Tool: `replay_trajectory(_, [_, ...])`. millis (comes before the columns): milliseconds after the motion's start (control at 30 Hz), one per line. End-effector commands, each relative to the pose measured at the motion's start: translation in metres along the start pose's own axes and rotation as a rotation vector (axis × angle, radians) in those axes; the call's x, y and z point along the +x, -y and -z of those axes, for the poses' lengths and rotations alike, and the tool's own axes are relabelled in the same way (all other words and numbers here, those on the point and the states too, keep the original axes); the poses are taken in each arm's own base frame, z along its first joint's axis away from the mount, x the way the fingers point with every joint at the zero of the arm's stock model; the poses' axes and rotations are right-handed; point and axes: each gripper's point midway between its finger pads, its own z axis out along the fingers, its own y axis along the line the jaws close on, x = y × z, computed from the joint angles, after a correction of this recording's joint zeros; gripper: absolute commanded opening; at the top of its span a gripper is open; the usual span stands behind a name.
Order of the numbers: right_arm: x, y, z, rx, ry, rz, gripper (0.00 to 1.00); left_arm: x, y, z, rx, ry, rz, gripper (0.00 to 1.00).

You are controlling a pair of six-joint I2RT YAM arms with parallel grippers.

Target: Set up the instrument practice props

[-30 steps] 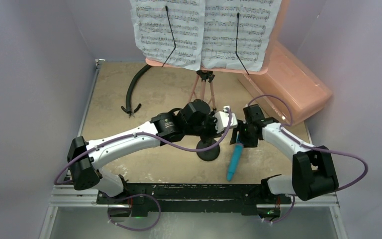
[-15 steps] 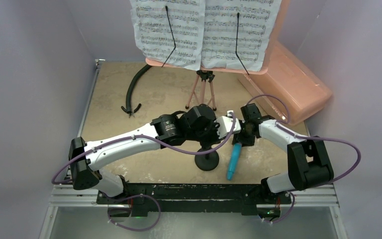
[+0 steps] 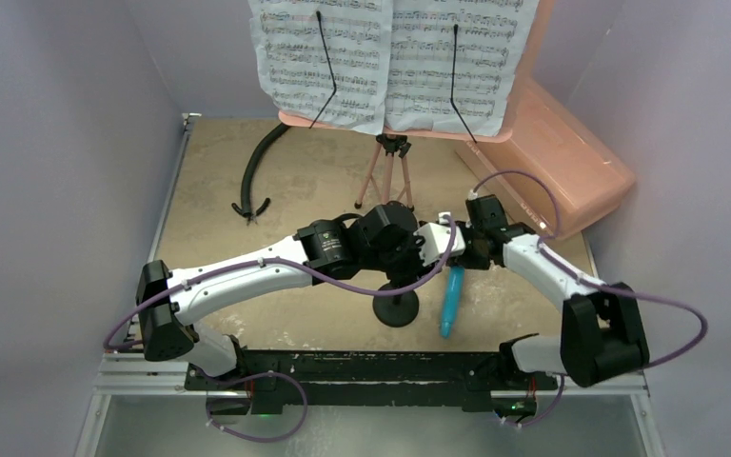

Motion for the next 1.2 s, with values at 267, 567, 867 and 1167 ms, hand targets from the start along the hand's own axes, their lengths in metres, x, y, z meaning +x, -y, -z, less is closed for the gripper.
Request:
replay_trajectory(267, [-0.046,-0.051,0.118,-0.325,0.384,0.087,0.0,-0.079,-0.003,0.027,-0.03,0.329,0.073,0.74])
replay_trajectory(567, [-0.059,-0.051,0.221,-0.389,0.698,0.217,0.0,-0.108,-0.016,0.045,-0.095,0.527,0.262,0.81])
replay_trajectory(867, [-0.054,-0.075,0.334,-0.635,1.054,0.313,0.0,-0.111,-0.017,0.042,-0.076,0.61,0.325,0.84])
replay_trajectory(1167, [-0.057,-0.096,0.397,-0.739,1.211,0.48,0.0,-0.135,0.02,0.034,0.169,0.702,0.25,0.83])
